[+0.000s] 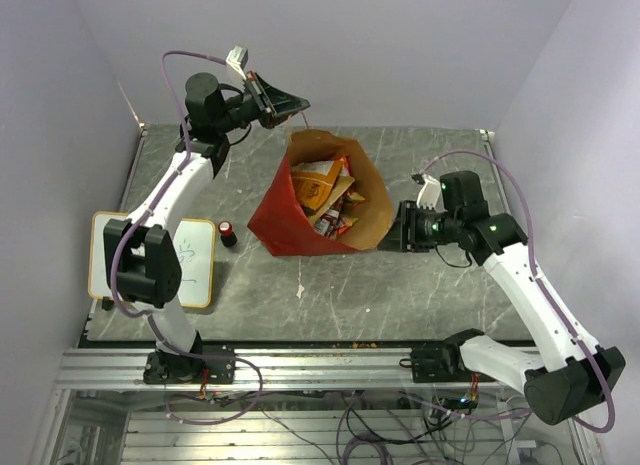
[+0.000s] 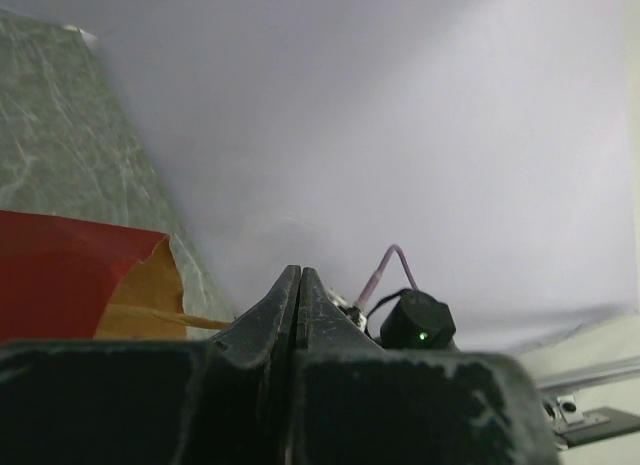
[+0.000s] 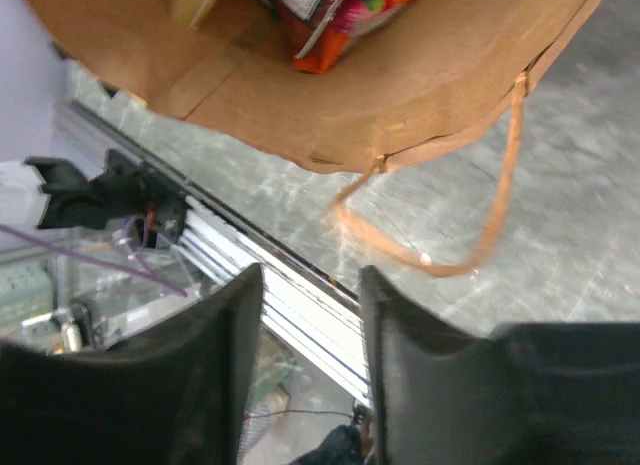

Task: Take the snacks out of the paper bag
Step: Adjust the paper bag at the center of the board, then take out the snack from the paper bag.

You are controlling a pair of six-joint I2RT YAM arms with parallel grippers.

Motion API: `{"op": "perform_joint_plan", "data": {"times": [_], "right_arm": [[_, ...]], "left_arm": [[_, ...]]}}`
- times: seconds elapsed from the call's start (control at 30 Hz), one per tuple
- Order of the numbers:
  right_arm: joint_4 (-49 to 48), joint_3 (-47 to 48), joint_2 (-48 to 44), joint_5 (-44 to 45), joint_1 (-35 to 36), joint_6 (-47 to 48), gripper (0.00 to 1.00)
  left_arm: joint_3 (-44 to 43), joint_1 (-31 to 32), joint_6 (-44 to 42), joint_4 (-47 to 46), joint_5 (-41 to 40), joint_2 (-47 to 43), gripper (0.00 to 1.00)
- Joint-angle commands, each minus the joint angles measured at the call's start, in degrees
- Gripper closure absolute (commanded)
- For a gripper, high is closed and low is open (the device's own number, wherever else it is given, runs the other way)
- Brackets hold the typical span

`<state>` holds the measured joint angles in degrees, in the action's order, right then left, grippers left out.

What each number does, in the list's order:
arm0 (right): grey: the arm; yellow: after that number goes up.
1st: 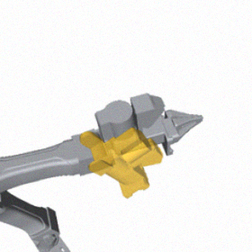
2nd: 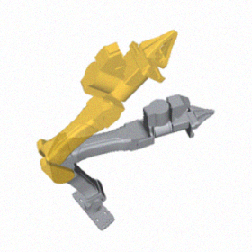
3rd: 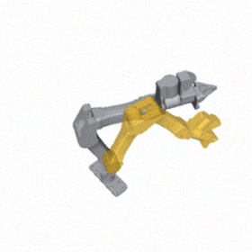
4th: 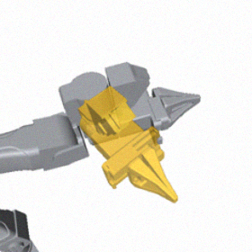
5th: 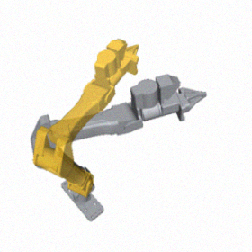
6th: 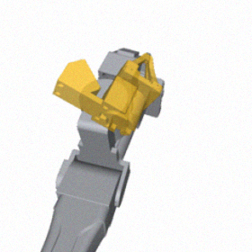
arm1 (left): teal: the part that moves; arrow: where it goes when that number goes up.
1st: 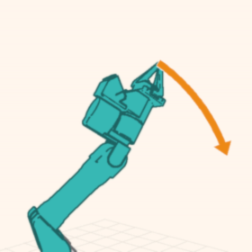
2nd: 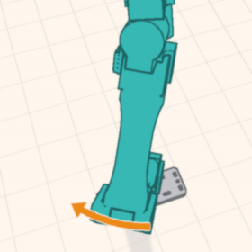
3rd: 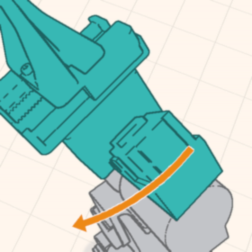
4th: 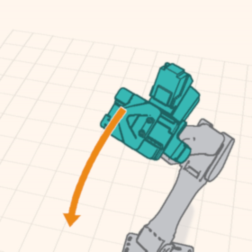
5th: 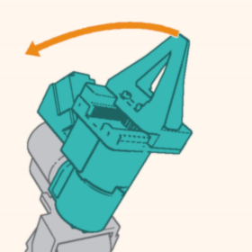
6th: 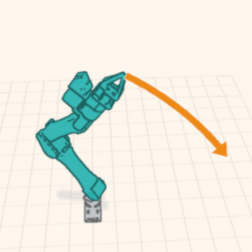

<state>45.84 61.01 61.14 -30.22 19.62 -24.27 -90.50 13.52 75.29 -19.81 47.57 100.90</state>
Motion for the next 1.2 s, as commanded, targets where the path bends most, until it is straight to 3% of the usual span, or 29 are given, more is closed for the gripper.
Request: {"op": "perform_joint_plan", "data": {"times": [0.0,0.17,0.3,0.47,0.6,0.73,0.83,0.97,1.17], "right_arm": [[9.6,3.8,-1.4,10.0,0.0,2.0,0.48],[17.8,11.4,-0.6,24.2,-0.1,0.1,0.01],[20.0,17.0,1.0,31.6,-0.1,1.2,0.0],[11.6,21.5,4.8,20.5,-0.1,1.5,0.0],[-5.2,17.6,7.6,8.8,1.7,-10.9,0.0],[-16.3,15.0,11.7,13.7,7.9,-20.4,0.0],[-17.9,17.4,16.7,18.7,10.2,-22.1,0.1],[-26.2,14.0,19.9,18.8,10.6,-26.9,0.5],[-34.4,9.8,23.0,27.5,12.0,-28.2,0.59]], "left_arm": [[2.5,3.0,-3.0,-2.9,-0.1,-6.7,0.93],[4.4,4.5,-6.4,1.4,-3.2,-9.3,0.93],[6.0,5.0,-6.2,0.9,-4.3,-10.2,0.91],[6.0,5.4,-6.4,1.0,-4.8,-10.4,0.89],[6.2,5.6,-6.3,2.2,-5.8,-10.7,0.91],[7.2,5.9,-5.9,4.0,-6.8,-11.2,0.89],[7.2,6.1,-5.9,5.7,-7.3,-11.6,0.89],[7.2,6.2,-5.9,7.4,-7.9,-12.2,0.93],[7.7,6.3,-5.6,8.9,-8.0,-13.2,0.93]]}}
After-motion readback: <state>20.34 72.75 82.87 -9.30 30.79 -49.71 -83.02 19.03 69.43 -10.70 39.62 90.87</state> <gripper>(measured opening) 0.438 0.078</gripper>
